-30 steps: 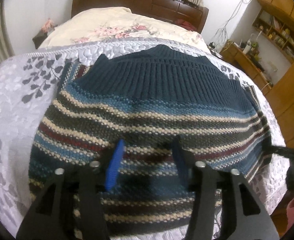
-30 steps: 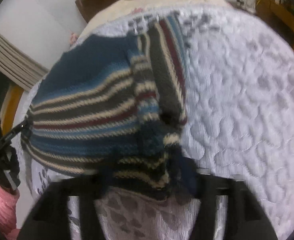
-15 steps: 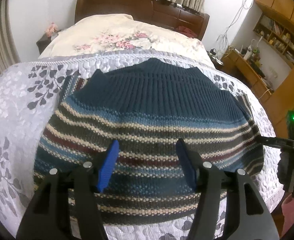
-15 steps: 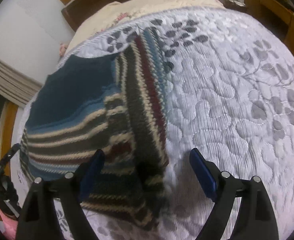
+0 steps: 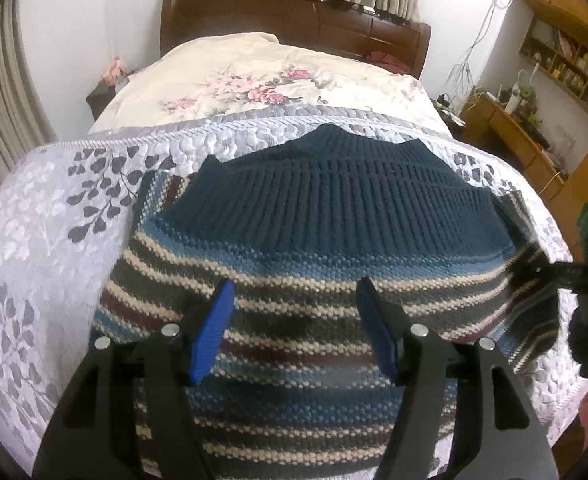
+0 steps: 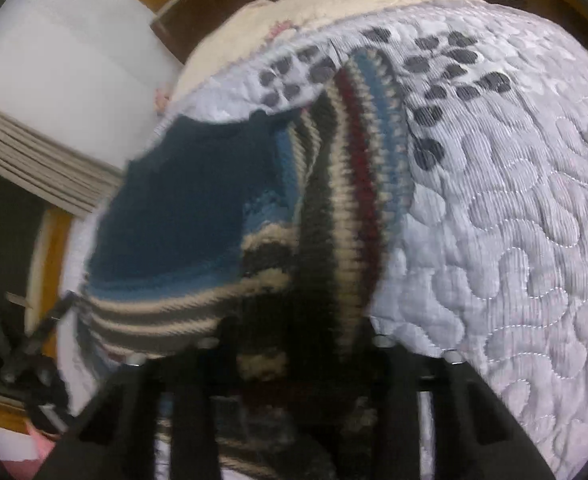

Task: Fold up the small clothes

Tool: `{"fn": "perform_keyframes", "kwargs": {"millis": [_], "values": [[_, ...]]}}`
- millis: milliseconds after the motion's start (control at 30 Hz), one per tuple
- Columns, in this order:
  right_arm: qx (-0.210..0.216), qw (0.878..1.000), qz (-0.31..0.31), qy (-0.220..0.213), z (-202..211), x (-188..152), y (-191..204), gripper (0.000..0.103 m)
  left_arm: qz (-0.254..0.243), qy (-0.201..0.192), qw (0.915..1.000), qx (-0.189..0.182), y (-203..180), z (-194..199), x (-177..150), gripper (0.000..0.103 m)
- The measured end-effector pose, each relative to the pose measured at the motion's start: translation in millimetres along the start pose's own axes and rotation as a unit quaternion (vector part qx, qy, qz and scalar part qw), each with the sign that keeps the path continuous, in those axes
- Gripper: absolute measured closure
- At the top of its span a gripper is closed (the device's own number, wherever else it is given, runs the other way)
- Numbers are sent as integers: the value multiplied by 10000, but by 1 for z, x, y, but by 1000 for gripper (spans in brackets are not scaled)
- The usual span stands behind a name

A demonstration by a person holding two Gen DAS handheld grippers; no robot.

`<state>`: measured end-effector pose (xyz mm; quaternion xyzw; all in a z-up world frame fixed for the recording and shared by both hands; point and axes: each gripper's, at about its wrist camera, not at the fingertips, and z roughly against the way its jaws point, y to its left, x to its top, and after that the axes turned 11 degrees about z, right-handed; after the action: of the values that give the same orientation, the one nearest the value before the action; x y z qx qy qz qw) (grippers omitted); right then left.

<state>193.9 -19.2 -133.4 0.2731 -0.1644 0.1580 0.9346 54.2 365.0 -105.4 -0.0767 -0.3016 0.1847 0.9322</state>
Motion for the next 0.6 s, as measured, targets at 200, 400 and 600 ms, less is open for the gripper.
{"fn": "perform_keyframes", "kwargs": {"millis": [200,400,600], "values": [[563,9969,84,-541,35,-3,13,72,-74,-45,10000,-30,-4,-1,3,40],[368,9976,193,-549,44,-10,12,72,-41,-36,10000,-49,-3,-4,5,39],[87,9996,-134,-246,15,-16,-6,72,-69,8,10000,-15,-1,-11,5,38]]}}
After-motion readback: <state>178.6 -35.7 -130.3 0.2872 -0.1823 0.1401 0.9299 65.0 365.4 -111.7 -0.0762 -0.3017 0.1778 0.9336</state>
